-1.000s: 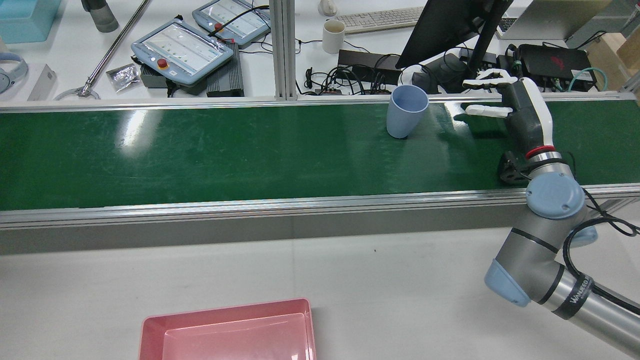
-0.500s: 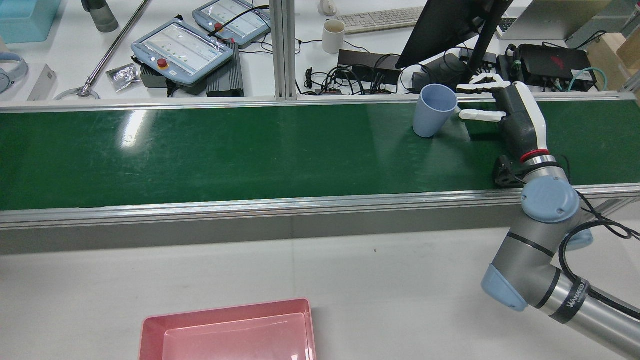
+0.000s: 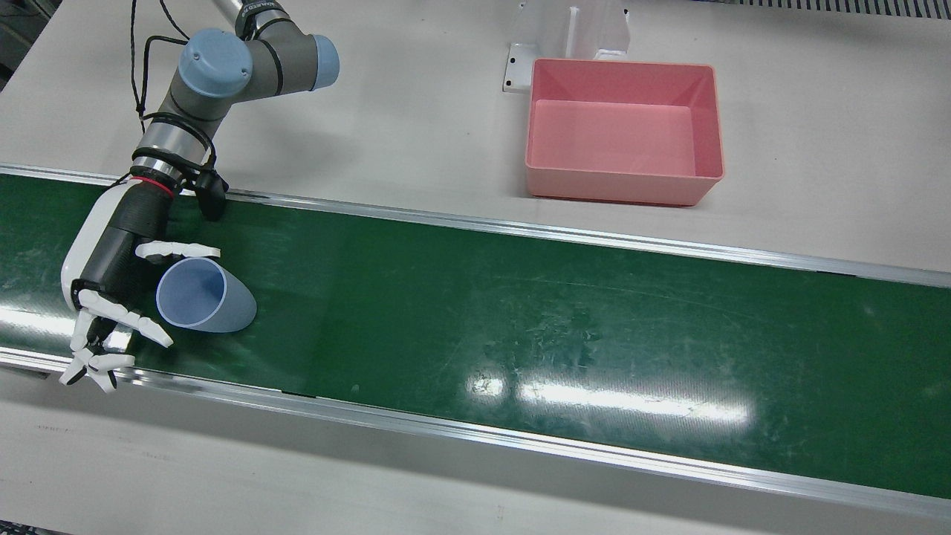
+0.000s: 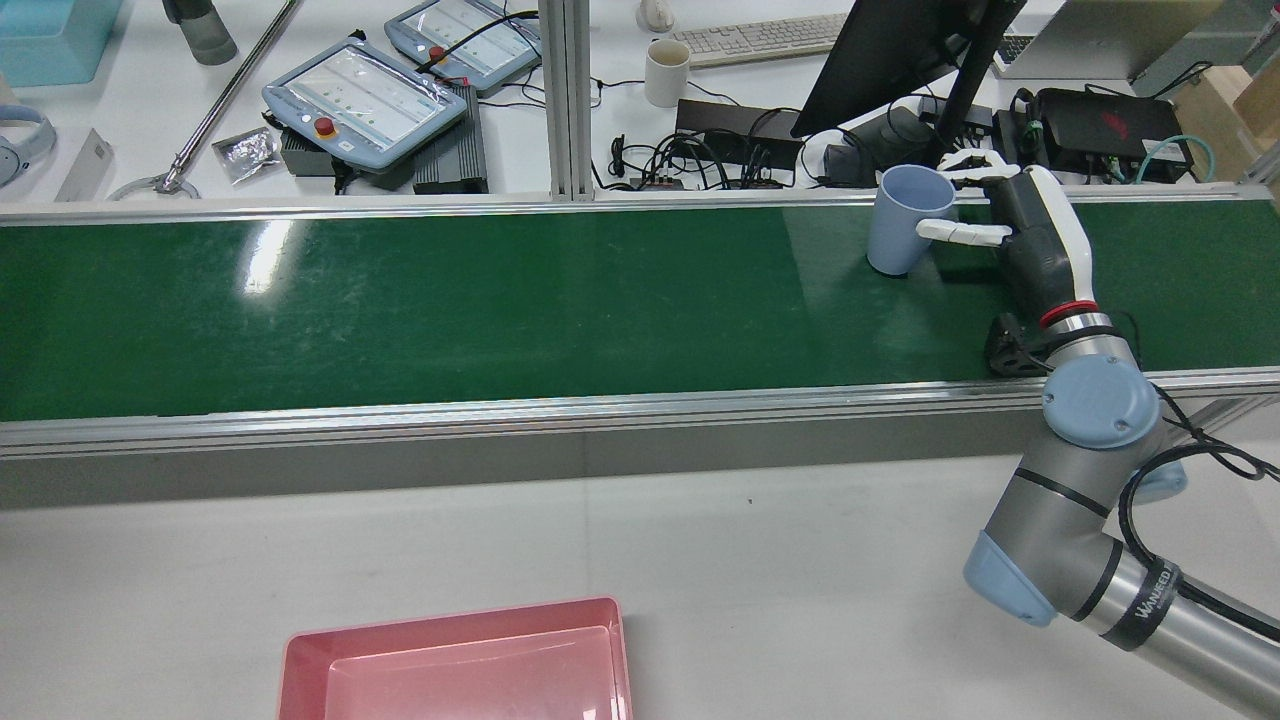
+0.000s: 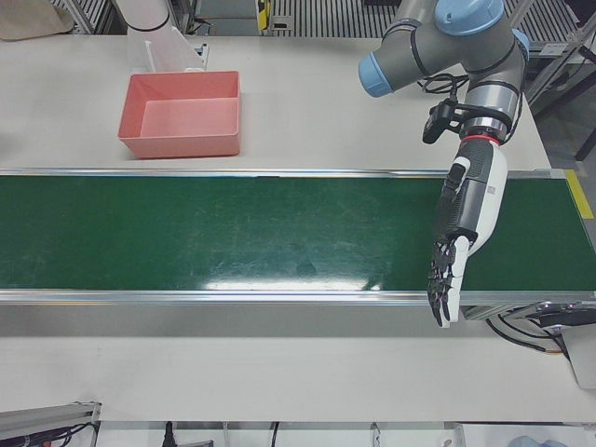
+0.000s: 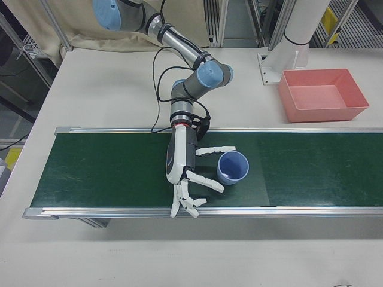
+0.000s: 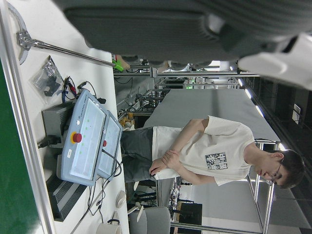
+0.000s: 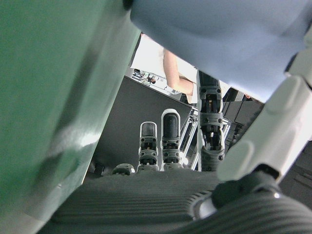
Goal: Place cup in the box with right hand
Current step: 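Move the right hand toward the blue cup and close fingers around it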
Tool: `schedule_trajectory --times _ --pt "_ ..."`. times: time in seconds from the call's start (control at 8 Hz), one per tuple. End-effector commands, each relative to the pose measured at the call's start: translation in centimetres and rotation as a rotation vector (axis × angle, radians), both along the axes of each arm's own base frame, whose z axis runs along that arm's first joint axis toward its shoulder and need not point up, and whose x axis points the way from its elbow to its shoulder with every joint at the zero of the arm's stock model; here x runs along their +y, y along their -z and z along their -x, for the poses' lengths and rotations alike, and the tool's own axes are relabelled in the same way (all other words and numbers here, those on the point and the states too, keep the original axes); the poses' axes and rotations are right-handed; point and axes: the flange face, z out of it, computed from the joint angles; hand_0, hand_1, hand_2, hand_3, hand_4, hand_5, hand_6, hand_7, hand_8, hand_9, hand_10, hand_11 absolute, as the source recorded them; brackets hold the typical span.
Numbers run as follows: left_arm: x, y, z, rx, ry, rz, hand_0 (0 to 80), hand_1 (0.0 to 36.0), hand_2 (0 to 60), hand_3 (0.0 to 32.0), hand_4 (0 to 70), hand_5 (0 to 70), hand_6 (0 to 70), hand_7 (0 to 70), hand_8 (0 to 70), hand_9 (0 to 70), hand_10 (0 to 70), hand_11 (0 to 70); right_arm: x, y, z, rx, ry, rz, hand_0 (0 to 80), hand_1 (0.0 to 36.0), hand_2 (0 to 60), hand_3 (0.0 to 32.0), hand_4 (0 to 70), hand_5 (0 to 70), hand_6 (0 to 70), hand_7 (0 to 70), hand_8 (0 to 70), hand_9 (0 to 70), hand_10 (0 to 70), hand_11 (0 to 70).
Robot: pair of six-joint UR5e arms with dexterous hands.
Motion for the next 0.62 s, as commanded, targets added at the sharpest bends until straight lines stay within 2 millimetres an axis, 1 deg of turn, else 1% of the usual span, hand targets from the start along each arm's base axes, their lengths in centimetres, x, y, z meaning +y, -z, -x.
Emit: schedule_trajectory --times 0.0,0.25,0.38,0.5 --pt "0.0 0.0 0.0 0.000 0.001 0.000 0.0 0.0 0.0 0.0 0.0 0.0 0.0 0.0 0.0 0.0 0.0 0.0 0.1 0.0 -0.1 -0.001 0.000 -0.001 44.4 1.5 7.6 0.0 70.0 0.1 10.8 54.7 10.8 24.0 0.0 0.0" --pt "-0.1 0.1 0.0 0.000 0.001 -0.001 0.0 0.0 0.0 0.0 0.0 0.0 0.0 0.0 0.0 0.0 0.0 0.0 0.1 -0.3 -0.5 0.005 -0.005 0.005 44.4 1.7 7.8 0.0 69.8 0.2 10.7 54.4 10.9 24.1 0.0 0.0" --pt "0.0 0.0 0.0 0.000 0.001 0.000 0.0 0.0 0.0 0.0 0.0 0.0 0.0 0.0 0.0 0.0 0.0 0.0 0.2 -0.8 -1.2 0.010 -0.015 0.012 44.6 1.9 8.8 0.0 70.0 0.2 11.8 57.6 11.6 25.4 0.1 0.0" --pt "-0.1 0.1 0.0 0.000 0.001 -0.001 0.0 0.0 0.0 0.0 0.0 0.0 0.0 0.0 0.0 0.0 0.0 0.0 0.2 -1.0 -1.7 0.014 -0.023 0.015 42.4 4.7 28.2 0.0 70.0 0.0 14.8 70.0 13.3 29.7 2.3 1.9"
